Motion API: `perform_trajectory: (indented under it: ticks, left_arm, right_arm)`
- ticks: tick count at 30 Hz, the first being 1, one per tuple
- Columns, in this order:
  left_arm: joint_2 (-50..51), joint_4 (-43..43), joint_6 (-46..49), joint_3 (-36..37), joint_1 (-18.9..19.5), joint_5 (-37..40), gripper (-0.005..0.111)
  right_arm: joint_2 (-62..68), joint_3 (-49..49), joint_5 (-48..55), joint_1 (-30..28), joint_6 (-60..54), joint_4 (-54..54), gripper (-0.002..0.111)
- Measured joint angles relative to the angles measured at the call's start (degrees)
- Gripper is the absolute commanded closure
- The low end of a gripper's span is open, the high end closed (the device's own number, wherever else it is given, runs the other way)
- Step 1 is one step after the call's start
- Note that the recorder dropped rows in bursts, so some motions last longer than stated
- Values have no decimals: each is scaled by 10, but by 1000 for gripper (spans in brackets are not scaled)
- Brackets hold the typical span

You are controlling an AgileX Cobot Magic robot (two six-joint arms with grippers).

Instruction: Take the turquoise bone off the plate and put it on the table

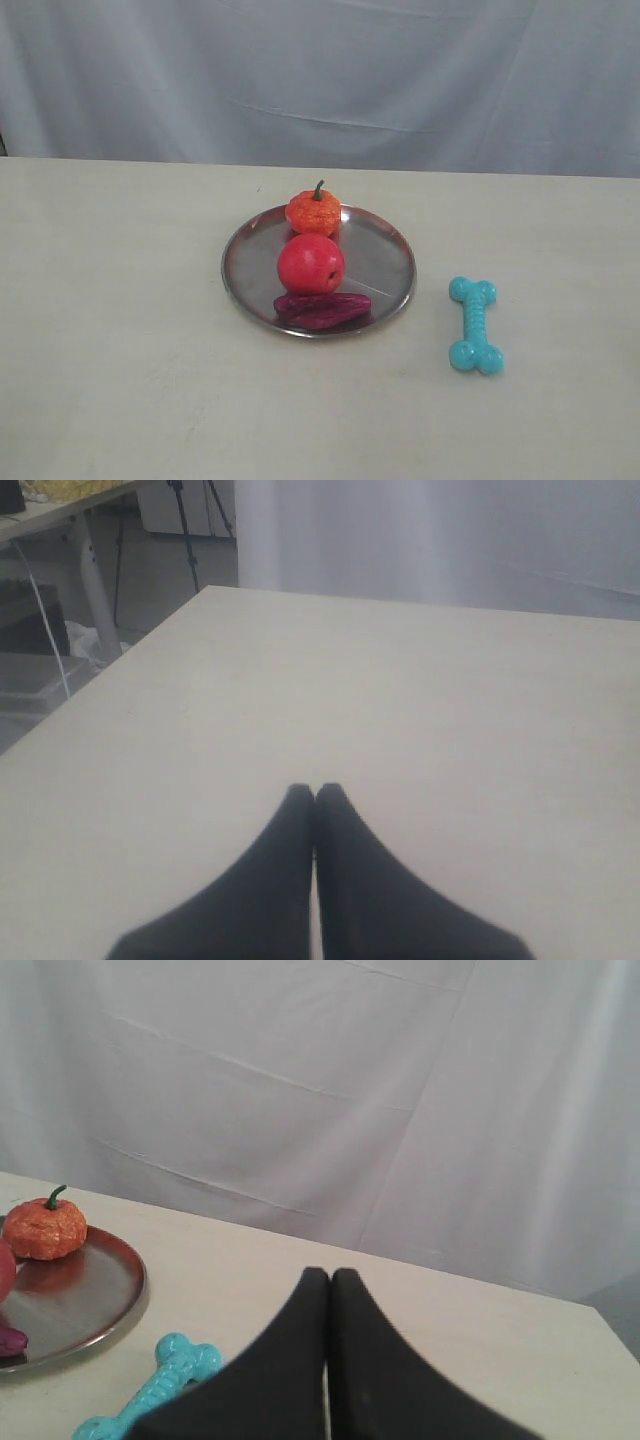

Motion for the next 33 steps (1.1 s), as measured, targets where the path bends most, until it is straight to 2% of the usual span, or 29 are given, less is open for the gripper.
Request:
perform_trajectory:
  ticks: [10,20,27,33]
  left_arm:
    - [0,0,0,0,0,0,107]
    - [0,0,0,0,0,0,107]
    - [0,0,0,0,0,0,107]
    - [0,0,0,0,0,0,107]
  right_arm:
    - [0,0,-7,0,-11,-1,109]
    - [0,3,-18,0,-12,170,109]
    - [0,73,-50,1,-13,183,109]
    - [0,73,4,31,-17,167,109]
